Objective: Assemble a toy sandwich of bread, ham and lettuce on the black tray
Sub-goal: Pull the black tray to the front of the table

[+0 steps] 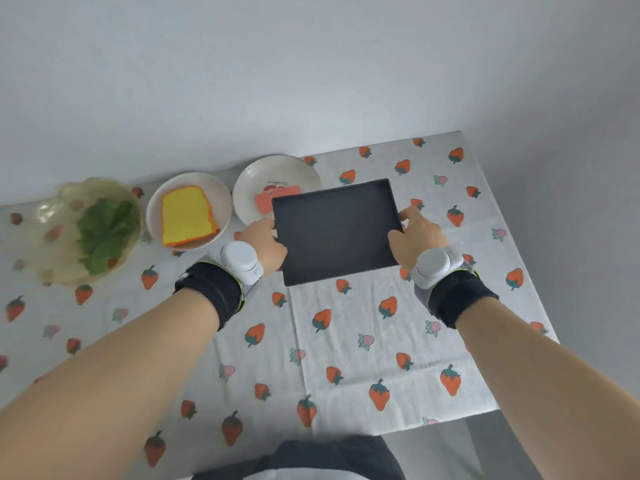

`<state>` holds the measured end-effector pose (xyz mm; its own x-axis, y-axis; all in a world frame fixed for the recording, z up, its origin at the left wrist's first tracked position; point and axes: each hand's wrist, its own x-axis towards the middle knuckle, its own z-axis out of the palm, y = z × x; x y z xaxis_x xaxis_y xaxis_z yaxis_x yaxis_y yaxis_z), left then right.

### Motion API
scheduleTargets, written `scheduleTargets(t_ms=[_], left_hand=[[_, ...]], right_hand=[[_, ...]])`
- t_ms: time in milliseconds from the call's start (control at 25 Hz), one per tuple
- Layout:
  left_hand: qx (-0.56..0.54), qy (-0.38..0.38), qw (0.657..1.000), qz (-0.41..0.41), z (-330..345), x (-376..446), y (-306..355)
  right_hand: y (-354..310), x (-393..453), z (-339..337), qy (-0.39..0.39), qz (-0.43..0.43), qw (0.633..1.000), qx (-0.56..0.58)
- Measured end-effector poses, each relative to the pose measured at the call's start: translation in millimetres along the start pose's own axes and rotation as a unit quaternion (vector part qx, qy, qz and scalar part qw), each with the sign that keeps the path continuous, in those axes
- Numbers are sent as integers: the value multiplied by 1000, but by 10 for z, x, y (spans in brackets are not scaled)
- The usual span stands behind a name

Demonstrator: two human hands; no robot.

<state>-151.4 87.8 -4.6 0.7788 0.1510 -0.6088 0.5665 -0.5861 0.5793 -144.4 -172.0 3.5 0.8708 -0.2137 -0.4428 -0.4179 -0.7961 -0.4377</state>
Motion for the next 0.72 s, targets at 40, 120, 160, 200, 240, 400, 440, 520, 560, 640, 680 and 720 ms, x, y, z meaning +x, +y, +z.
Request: scheduleTargets(t_ms=[40, 120, 160, 200, 240, 400, 440, 520, 560, 640, 680, 720], left_hand=[[7, -2, 1000, -5, -87, -79, -129], [31, 9, 999, -11, -272, -251, -421], [38, 16, 999, -13, -349, -352, -531], [48, 23, 998, -14, -397, -415, -632], [60, 28, 998, -12, -441, -466, -733], [43, 50, 997, -45, -585, -608, -1162], [26, 55, 997, -54, -592, -637, -1244], [11, 61, 995, -74, -589, -701, -1390], [1, 58, 995, -84, -571, -717, -1467], [-18, 41, 994, -96, -510, -720, -1591], [-30, 34, 994, -100, -487, -704, -1669], [-42, 33, 993, -103, -460, -686, -1737]], right_hand=[[-77, -87, 64, -8, -9, 1000, -11], [-252, -279, 240, -29, -32, 998, -36], [-328, -364, 332, -44, -42, 997, -43], [-386, -431, 409, -57, -46, 996, -46], [-437, -490, 488, -67, -48, 995, -51], [-634, -676, 814, -94, -60, 991, -75], [-654, -708, 895, -105, -62, 989, -83], [-688, -765, 1105, -129, -63, 984, -106], [-694, -784, 1214, -139, -63, 981, -118], [-687, -801, 1396, -155, -58, 976, -141], [-696, -800, 1484, -167, -54, 974, -146], [-695, -791, 1554, -176, -50, 972, -147]])
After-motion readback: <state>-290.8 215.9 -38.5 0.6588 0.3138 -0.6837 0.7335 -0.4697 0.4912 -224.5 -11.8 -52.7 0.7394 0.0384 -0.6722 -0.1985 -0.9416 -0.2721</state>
